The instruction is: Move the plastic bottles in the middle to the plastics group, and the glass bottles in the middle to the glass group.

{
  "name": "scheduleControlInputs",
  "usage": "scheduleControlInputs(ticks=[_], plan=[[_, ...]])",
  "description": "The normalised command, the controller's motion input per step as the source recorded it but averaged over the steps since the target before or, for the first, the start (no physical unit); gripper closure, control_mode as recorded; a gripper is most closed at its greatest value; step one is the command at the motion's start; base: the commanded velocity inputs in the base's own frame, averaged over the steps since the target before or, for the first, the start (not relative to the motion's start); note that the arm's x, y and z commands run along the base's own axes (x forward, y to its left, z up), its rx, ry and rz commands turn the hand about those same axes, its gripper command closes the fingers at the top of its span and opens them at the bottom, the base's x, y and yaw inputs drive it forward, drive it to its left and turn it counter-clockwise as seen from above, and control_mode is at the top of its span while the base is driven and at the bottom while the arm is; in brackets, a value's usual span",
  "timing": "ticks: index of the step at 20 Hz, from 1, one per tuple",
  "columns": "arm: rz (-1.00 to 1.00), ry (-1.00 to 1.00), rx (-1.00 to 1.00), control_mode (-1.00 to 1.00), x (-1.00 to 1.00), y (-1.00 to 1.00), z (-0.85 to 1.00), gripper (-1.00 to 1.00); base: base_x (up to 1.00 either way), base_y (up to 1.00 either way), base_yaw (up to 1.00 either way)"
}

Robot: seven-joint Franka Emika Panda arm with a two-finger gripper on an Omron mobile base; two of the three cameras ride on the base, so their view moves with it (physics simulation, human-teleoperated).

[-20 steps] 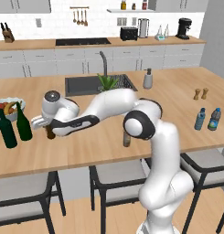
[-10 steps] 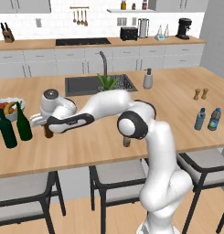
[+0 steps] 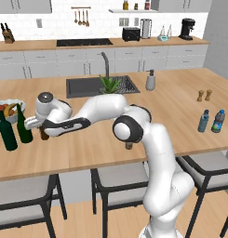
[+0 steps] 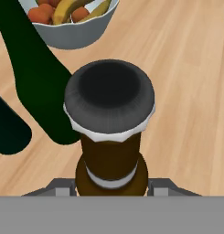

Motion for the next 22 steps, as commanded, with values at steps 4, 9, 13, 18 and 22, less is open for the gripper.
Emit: scheduleControlInputs(ticks=[4, 9, 13, 18, 22], plan=[[0.0, -0.08, 0.0, -1.0, 0.08, 0.0, -0.15, 1.0, 0.0, 0.0, 0.0], [0.0, -0.02, 0.01, -1.0, 0.15, -0.07, -0.04, 1.0, 0.0, 0.0, 0.0], [0.0, 0.01, 0.0, -1.0, 0.01, -0.1, 0.0, 1.0, 0.0, 0.0, 0.0], [0.0, 0.08, 0.0, -1.0, 0.11, -0.05, 0.0, 1.0, 0.0, 0.0, 0.0], [0.0, 0.12, 0.0, -1.0, 0.04, -0.03, -0.29, 1.0, 0.0, 0.0, 0.0]])
